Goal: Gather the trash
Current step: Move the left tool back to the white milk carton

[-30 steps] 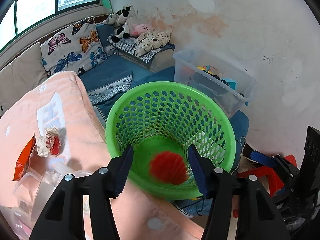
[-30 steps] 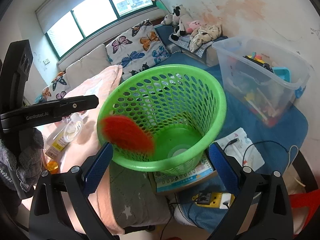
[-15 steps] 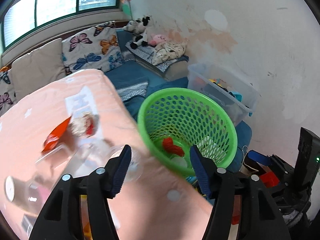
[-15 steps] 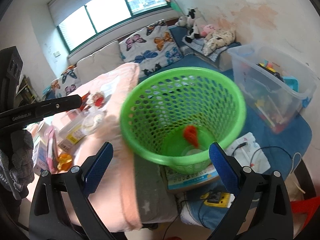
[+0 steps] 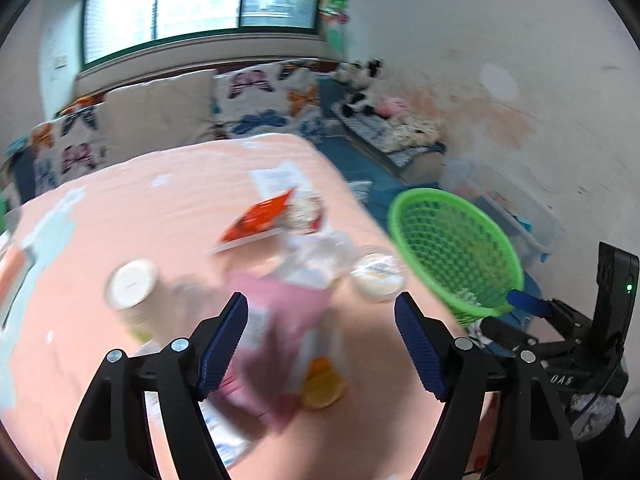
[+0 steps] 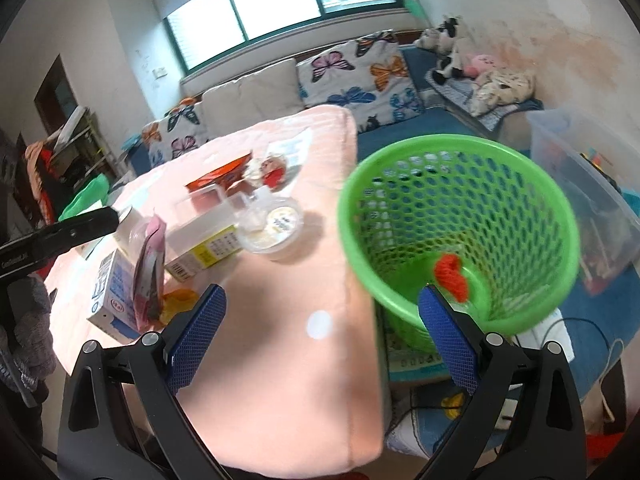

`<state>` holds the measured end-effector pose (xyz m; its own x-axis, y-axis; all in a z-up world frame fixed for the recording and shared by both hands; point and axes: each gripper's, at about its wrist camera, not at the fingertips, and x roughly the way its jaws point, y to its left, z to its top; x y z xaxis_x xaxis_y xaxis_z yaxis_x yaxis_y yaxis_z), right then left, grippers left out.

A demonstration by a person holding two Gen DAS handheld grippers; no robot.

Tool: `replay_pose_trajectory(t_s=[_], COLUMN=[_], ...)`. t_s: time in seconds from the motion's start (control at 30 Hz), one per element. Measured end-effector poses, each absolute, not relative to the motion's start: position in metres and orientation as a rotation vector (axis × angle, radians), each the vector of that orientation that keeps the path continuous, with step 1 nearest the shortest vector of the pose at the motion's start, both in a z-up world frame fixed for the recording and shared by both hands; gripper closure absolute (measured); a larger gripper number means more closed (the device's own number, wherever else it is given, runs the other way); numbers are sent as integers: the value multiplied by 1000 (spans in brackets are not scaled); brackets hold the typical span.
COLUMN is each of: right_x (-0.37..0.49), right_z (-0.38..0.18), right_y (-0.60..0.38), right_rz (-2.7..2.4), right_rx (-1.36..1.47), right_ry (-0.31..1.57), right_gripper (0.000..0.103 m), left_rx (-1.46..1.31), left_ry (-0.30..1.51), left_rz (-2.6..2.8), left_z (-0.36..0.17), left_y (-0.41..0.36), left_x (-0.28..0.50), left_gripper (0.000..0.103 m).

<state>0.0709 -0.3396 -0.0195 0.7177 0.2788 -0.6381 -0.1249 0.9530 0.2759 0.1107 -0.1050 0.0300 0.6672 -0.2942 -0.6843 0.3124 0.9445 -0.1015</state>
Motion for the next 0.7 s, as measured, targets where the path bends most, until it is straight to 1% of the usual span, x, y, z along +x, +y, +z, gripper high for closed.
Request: replay_pose_trajectory(t_s=[0.2, 0.3, 0.63, 0.7], right_x=[80, 83, 82, 83], right_z=[-21, -22, -24, -24], right_y=[-318, -308, -282, -279], right_rz=[271, 294, 355, 365], right_rx=[189, 182, 153, 147], right_ry=[747, 751, 762, 764], right_gripper=[7, 7, 7, 7], left_rx=[-46, -65, -157, -168], left_ry=[789, 802, 890, 911], left_rz=[-206, -163, -60, -44], left_z=[20, 12, -19, -25], left_y=[-56, -42, -21, -19], left_x=[103, 98, 111, 116], left_gripper=[28, 25, 25, 28])
